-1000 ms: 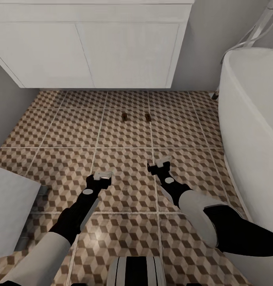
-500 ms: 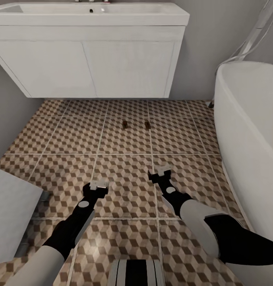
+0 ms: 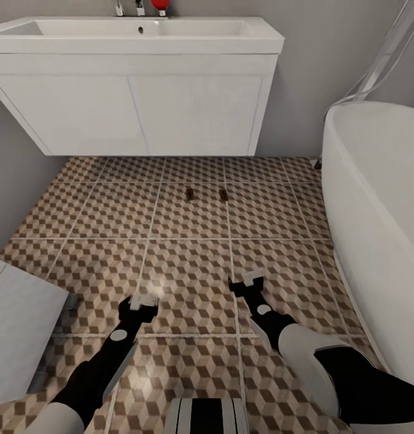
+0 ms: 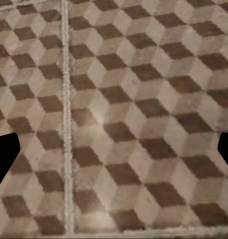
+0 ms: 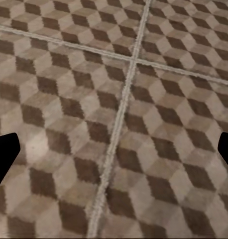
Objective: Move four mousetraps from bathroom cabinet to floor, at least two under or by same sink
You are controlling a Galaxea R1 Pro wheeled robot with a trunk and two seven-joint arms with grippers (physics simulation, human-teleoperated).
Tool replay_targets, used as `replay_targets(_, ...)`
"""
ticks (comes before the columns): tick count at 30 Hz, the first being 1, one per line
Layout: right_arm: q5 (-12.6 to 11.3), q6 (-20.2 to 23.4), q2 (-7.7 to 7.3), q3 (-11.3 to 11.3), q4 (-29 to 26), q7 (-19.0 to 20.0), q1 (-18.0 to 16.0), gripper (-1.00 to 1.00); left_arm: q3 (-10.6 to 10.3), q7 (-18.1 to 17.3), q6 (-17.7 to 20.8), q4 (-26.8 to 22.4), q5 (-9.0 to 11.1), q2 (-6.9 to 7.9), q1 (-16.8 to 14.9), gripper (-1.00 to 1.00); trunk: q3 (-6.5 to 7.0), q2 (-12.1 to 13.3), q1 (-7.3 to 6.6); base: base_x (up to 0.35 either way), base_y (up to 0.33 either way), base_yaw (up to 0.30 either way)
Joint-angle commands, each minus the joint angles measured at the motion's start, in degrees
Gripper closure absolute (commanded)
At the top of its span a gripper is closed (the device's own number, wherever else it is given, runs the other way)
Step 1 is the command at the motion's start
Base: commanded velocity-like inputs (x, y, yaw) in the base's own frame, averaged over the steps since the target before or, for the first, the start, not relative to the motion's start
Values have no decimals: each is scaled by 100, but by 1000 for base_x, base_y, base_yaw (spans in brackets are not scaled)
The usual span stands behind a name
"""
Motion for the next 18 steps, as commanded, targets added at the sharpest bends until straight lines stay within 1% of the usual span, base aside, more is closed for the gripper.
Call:
replay_targets(1, 33, -20, -1, 44, 8, -60, 35, -100, -33, 56, -58, -3, 55, 28, 40, -100, 15, 40, -23, 0, 0, 0)
replay_targets(2, 35, -40, -10, 44, 7, -60, 102, -100, -33, 58, -219, 14, 59, 67, 119, -100, 33, 80, -45, 0, 0, 0)
replay_targets(4, 36, -60, -27, 44, 7, -60, 166, -100, -33, 60, -353, 34, 61, 108, 188, -100, 69, 160, -89, 0, 0, 0)
replay_targets(8, 37, -152, -80, 46, 7, -60, 300, -100, -33, 62, -510, 72, 71, 187, 300, -100, 141, 321, -177, 0, 0, 0)
replay_targets(9, 37, -231, -108, 45, 7, -60, 358, -100, -33, 62, -550, 86, 75, 224, 356, -100, 159, 361, -199, 0, 0, 0)
replay_targets(12, 38, -382, -175, 46, 8, -60, 449, -100, -33, 57, -596, 99, 79, 295, 465, -100, 213, 481, -265, 0, 0, 0)
replay_targets(18, 32, -489, -317, 44, 9, -60, 625, -100, -33, 55, -621, 114, 86, 388, 583, -100, 320, 722, -397, 0, 0, 0)
